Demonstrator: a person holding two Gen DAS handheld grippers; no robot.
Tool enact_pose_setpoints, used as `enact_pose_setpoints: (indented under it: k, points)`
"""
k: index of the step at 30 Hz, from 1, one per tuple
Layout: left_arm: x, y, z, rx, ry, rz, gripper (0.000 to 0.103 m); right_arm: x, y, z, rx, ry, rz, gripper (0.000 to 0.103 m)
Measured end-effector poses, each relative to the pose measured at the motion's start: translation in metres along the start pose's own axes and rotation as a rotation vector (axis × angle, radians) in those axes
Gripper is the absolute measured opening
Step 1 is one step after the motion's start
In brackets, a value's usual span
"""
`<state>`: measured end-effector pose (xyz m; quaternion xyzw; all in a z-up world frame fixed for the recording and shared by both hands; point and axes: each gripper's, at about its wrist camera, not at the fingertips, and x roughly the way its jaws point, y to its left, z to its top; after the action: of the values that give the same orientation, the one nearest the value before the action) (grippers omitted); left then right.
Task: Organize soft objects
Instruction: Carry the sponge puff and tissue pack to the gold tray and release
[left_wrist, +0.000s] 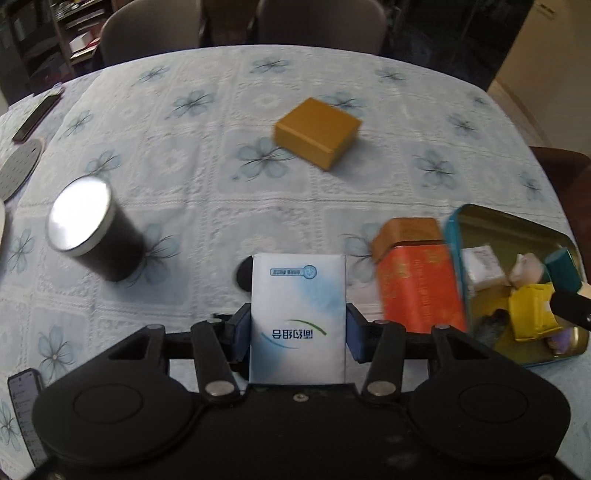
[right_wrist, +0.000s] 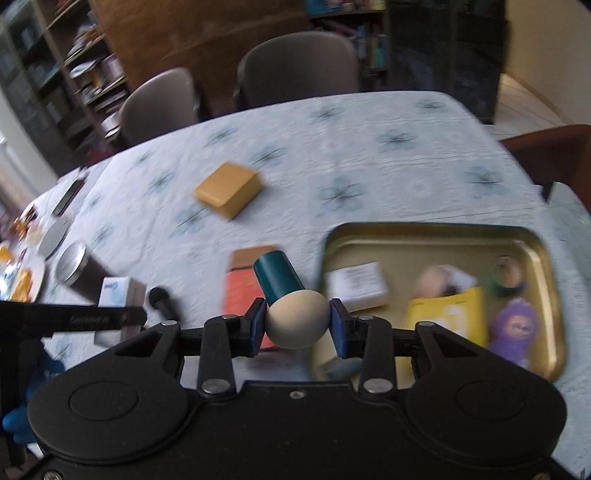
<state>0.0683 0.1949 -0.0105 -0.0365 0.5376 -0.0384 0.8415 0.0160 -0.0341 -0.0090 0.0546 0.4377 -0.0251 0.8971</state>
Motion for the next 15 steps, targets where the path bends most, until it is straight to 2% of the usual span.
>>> enact_pose_setpoints:
  k: [5, 11, 13, 15]
  points:
    - [0.005, -0.087, 0.019, 0.063, -0.010, -0.085, 0.047, -0.008, -0.061, 0.013, 0.058, -0.025, -0.088, 0.038]
    - [0.022, -0.167, 0.042, 0.117, -0.021, -0.112, 0.049, -0.008, -0.109, 0.022, 0.075, -0.033, -0.130, 0.039]
    - [0.029, -0.182, 0.046, 0.122, -0.021, -0.095, 0.060, -0.006, -0.118, 0.025, 0.067, -0.033, -0.139, 0.040]
    - [0.033, -0.191, 0.047, 0.123, -0.025, -0.073, 0.067, -0.003, -0.126, 0.028, 0.066, -0.029, -0.131, 0.040]
